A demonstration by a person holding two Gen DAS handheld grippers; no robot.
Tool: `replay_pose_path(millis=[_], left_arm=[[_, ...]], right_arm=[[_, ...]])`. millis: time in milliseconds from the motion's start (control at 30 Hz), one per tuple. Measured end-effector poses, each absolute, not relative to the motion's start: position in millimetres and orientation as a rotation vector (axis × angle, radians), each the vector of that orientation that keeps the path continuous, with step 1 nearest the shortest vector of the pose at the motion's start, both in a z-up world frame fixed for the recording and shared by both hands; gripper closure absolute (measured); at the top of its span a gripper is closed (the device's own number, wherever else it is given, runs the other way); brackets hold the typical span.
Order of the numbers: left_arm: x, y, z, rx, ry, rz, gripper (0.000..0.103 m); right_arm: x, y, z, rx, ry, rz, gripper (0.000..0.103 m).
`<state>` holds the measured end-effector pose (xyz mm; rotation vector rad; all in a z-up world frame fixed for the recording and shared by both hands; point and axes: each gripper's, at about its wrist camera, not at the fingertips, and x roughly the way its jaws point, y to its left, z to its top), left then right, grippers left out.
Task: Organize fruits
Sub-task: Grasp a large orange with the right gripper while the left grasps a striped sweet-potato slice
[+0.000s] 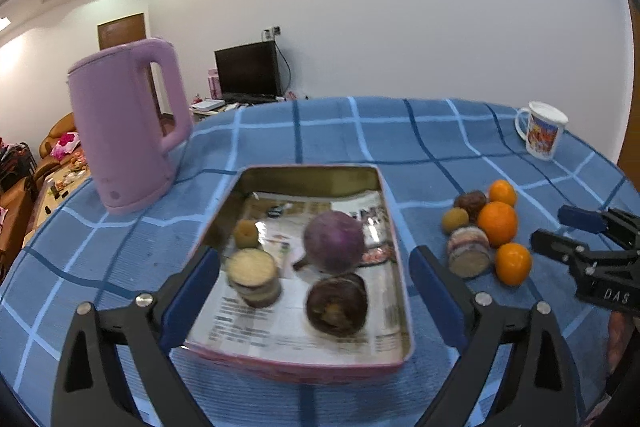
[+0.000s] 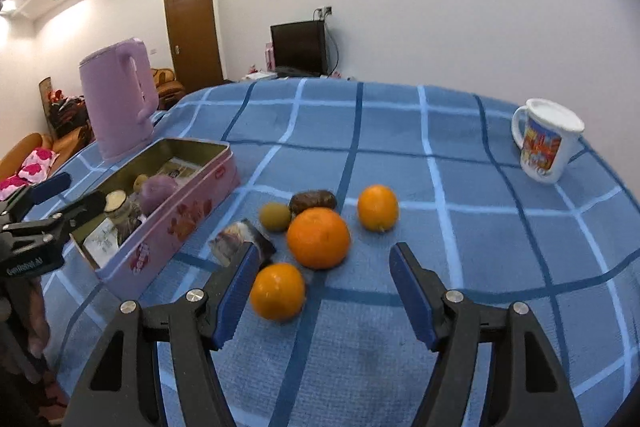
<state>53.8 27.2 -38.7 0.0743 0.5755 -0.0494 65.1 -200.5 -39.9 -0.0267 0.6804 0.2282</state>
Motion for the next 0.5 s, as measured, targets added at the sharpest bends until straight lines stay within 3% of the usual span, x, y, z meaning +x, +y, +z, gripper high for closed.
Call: replay_pose_path(millis=[200, 267, 333, 400, 500], left_arm=[[50.5, 14.8, -42.0, 0.088, 0.579, -0.068, 0.005], [50.3, 13.6, -40.9, 0.089, 0.578, -0.072, 0.005], [50.9, 11.7, -39.7, 0.085, 0.579, -0.081, 0.005], [50.4, 8.7, -38.7, 0.084, 0.579, -0.093, 0.005], [51.0, 0.0, -37.3, 0.095, 0.582, -0.121, 0.011]], right_arm=[[77.3, -182.4, -59.0, -0.014, 0.784, 0.3, 0.034], [83.5, -182.0, -66.5, -0.012, 0.829, 0.293, 0.041], [88.0, -184.3, -70.1, 0.016, 0.858, 0.306, 0.057], [89.7, -187.2, -73.3, 0.038, 0.876, 0.304, 0.065], [83.3, -191.7, -67.7, 0.051, 0.835, 0.298, 0.065]])
